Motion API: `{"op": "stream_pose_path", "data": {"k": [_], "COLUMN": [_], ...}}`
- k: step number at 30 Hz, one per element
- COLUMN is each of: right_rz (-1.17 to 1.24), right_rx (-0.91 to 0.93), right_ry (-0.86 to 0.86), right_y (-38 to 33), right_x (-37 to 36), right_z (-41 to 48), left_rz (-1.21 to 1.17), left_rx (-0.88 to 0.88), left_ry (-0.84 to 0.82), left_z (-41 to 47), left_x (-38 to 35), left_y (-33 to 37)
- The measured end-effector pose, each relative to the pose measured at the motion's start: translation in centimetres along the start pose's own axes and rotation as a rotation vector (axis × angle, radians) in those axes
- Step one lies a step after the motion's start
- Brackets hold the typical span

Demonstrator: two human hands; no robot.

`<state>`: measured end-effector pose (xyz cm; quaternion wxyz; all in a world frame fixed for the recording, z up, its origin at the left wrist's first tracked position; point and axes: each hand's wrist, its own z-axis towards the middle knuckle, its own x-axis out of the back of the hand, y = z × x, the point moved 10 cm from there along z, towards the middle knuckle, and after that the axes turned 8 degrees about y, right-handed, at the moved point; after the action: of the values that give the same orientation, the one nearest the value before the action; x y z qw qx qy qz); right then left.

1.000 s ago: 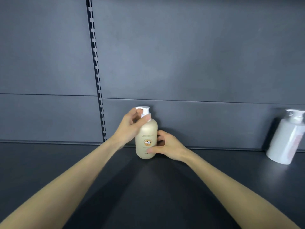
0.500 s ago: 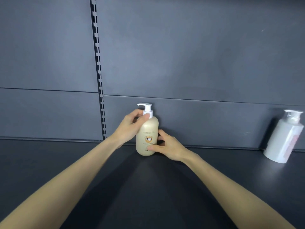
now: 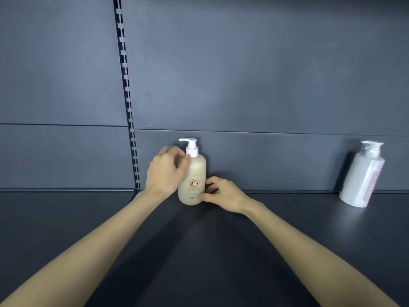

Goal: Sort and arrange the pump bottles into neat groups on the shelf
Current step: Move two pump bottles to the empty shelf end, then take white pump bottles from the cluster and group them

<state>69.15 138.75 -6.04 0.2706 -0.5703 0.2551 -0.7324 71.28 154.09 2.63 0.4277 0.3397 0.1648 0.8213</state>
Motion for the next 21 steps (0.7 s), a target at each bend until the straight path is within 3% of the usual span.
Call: {"op": "stream_pose_path", "data": {"k": [4,12,21], "right_rz": [-0.180,-0.487,-0.680], "right_rx": [0.008,-0.065,-0.233], "right_ry": [0.014,0.206,0.498], "right_y": [1.1,4.2,9.4], "right_x": [3.3,18.1,38.5], "right_z": [-1.9,-9.3,-26.6], "left_rz": [0.083,0.156,0.086], "left_rx": [-0.173,-0.501,-0.754], "left_ry": [-0.045,-0.403,-0.398], "left_z": [-1.2,-4.1,-11.0], "left_x": [0.6,-6.1,-11.5], "left_y": [3.7,16.7,37.2]}}
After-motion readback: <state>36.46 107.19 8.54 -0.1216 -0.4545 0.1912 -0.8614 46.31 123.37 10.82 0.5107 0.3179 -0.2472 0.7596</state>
